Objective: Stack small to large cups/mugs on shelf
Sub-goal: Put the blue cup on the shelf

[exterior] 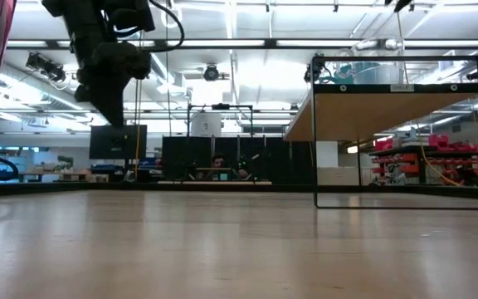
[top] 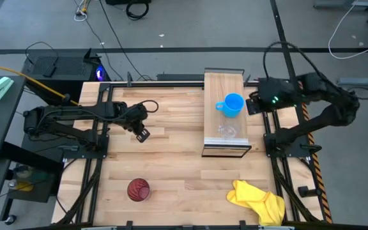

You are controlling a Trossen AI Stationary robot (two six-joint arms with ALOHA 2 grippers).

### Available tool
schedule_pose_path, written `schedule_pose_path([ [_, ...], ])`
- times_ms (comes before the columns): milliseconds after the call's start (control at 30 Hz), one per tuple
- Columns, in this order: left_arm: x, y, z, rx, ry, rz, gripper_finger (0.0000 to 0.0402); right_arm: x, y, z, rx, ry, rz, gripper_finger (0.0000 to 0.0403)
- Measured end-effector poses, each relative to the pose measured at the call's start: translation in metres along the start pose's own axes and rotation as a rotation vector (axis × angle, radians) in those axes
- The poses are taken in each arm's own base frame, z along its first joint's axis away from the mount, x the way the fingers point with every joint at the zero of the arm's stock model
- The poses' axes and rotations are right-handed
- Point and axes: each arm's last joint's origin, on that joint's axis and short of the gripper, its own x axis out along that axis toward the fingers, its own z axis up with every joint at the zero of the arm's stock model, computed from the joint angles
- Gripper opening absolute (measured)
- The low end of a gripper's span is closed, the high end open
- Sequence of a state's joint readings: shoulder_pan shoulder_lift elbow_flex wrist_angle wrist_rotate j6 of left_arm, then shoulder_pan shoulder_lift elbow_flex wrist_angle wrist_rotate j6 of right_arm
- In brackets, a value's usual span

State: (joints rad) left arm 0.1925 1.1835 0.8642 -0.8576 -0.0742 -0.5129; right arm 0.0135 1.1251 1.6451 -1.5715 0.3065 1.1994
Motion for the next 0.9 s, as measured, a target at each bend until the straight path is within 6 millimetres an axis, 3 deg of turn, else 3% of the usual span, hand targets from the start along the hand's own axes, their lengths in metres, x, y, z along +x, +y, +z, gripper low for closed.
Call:
schedule_pose_path([
  [200, 0.000, 0.002, -0.003, 0.002, 0.026, 0.018, 0.0022, -0.005, 0.001, -0.009, 0.008, -0.157, -0.009, 0.0088],
  [500, 0.000, 0.002, -0.002, -0.013, 0.025, 0.019, 0.0022, 0.038, -0.017, -0.001, 0.031, -0.129, -0.236, 0.0008],
  [733, 0.000, 0.002, -0.002, -0.025, 0.024, 0.018, 0.0029, 0.072, -0.037, 0.000, 0.067, -0.018, -0.383, 0.0005],
  [900, 0.000, 0.001, -0.002, -0.025, 0.019, 0.015, 0.0022, 0.086, -0.036, 0.002, 0.078, 0.003, -0.402, 0.0005],
])
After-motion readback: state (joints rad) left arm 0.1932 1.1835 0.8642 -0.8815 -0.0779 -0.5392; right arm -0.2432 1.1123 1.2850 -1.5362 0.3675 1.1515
